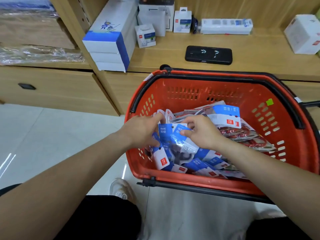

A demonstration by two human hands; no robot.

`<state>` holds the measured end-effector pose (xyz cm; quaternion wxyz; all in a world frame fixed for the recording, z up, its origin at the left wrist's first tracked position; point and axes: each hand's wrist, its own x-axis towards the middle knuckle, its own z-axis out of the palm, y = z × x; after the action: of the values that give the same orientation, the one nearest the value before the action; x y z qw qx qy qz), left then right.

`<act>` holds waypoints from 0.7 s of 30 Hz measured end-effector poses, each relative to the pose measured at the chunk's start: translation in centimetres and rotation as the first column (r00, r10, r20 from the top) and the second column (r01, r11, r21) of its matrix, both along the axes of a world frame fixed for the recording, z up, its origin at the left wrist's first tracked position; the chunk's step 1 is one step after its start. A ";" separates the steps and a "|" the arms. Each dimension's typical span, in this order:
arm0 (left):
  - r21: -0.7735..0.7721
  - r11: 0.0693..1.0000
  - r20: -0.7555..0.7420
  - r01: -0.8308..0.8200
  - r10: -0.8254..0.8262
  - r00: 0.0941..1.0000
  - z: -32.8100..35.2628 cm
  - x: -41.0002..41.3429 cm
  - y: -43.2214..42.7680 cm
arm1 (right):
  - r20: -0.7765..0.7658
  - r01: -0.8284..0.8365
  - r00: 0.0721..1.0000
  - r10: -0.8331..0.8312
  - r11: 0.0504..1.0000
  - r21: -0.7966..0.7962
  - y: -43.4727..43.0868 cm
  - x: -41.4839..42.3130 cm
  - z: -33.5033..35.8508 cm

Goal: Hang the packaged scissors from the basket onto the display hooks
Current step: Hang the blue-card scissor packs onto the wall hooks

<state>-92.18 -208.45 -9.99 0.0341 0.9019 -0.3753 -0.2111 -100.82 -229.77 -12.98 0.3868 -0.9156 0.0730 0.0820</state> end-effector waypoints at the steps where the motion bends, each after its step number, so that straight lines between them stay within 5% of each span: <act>1: -0.055 0.998 -0.059 -0.044 0.041 0.997 -0.1 0.3 -0.3 | 0.029 0.051 0.998 -0.052 0.998 0.047 -0.3 0.2 0.3; 5: -0.149 0.969 -0.250 -0.195 0.154 0.956 -0.1 1.5 -1.4 | 0.105 0.245 0.957 -0.270 0.947 0.208 -2.4 0.9 1.7; 12: 0.086 0.992 -0.397 0.089 -0.048 0.917 2.6 2.9 -1.1 | 0.194 0.344 0.912 -0.363 0.931 0.126 -5.9 0.9 2.3; 16: 0.173 0.971 -0.316 0.163 -0.102 0.943 1.7 1.8 -1.1 | 0.179 0.352 0.910 -0.374 0.925 0.143 -6.7 0.6 2.1; 21: -0.090 0.991 -0.239 0.096 -0.115 0.964 1.7 1.9 -0.3 | 0.167 0.306 0.924 -0.343 0.928 0.213 -6.4 0.5 2.6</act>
<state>-90.25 -208.77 -8.31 0.1037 0.8459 -0.4236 -0.3071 -100.36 -236.17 -10.36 0.4829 -0.8548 0.1766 -0.0702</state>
